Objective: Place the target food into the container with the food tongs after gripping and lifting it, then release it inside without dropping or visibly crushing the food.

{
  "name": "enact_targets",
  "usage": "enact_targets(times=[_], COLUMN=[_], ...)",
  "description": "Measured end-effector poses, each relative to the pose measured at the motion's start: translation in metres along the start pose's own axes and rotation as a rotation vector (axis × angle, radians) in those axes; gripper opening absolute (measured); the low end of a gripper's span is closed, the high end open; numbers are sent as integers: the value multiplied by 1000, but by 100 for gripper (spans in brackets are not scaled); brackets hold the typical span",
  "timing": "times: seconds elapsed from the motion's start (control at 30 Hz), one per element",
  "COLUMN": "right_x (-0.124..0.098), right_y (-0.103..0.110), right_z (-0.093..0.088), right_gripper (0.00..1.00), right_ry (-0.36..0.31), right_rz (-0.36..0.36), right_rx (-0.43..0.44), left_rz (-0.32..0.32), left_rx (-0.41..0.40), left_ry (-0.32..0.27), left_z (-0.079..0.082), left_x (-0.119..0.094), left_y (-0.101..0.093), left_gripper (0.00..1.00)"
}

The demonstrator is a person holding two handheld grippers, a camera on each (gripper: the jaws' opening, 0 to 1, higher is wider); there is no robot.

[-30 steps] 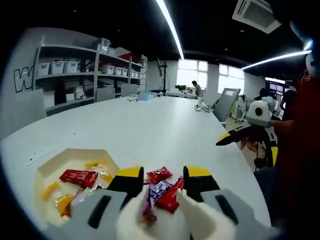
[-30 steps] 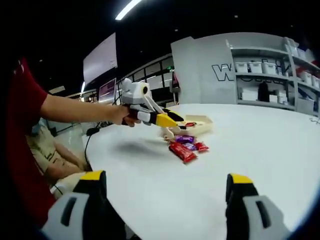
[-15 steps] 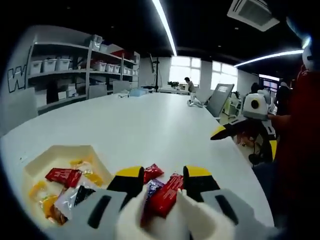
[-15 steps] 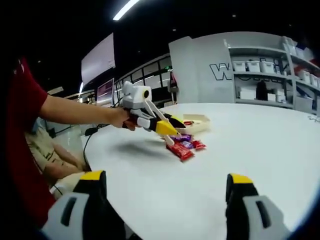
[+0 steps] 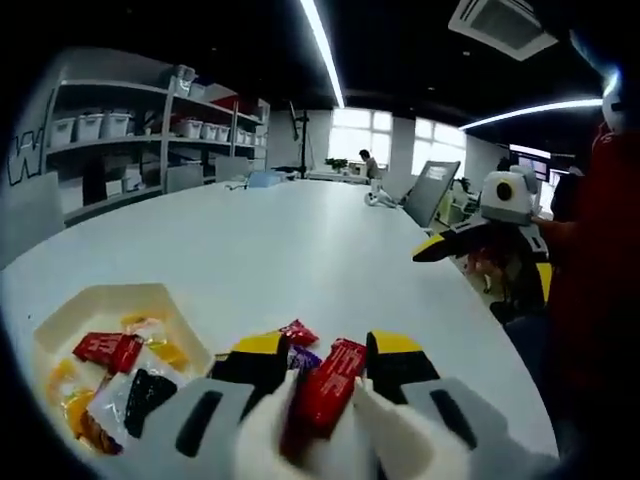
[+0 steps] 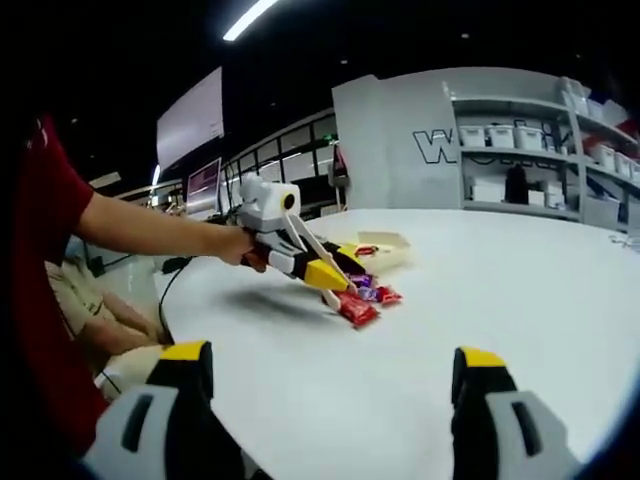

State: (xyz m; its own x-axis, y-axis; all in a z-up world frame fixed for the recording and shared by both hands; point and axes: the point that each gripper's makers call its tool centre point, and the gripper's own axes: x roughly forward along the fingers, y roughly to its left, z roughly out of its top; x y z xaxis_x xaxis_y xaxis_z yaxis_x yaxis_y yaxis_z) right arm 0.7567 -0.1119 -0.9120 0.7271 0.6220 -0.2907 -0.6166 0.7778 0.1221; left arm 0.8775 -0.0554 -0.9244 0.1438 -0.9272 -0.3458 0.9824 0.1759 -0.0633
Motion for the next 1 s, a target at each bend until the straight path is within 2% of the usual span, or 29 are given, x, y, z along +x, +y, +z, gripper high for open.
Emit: enact_targets(times=[0.1,0.33,0.67,0.8,1.0], right_x=[1,4,4,5,5], right_y=[0,4,7,8,8], right_z=[0,1,3,2,2], right_gripper=[99,99,99,99,99], right_ry=[6,18,20,24,27], right_rz=[-2,6,6,8,8], right_rx=[-3,-23,-30,-32,-33], left_rz=[-21,3,12,11,37], left_rx=[41,50,-38,-42,-34], left_ry=[21,-21,-46,-60,-81], left_z=[-5,-3,-2,4,13], left_x=[0,-4,-9,-13,-23], left_y=[-6,-8,-11,-12,-2], left_gripper=[27,24,24,24,24])
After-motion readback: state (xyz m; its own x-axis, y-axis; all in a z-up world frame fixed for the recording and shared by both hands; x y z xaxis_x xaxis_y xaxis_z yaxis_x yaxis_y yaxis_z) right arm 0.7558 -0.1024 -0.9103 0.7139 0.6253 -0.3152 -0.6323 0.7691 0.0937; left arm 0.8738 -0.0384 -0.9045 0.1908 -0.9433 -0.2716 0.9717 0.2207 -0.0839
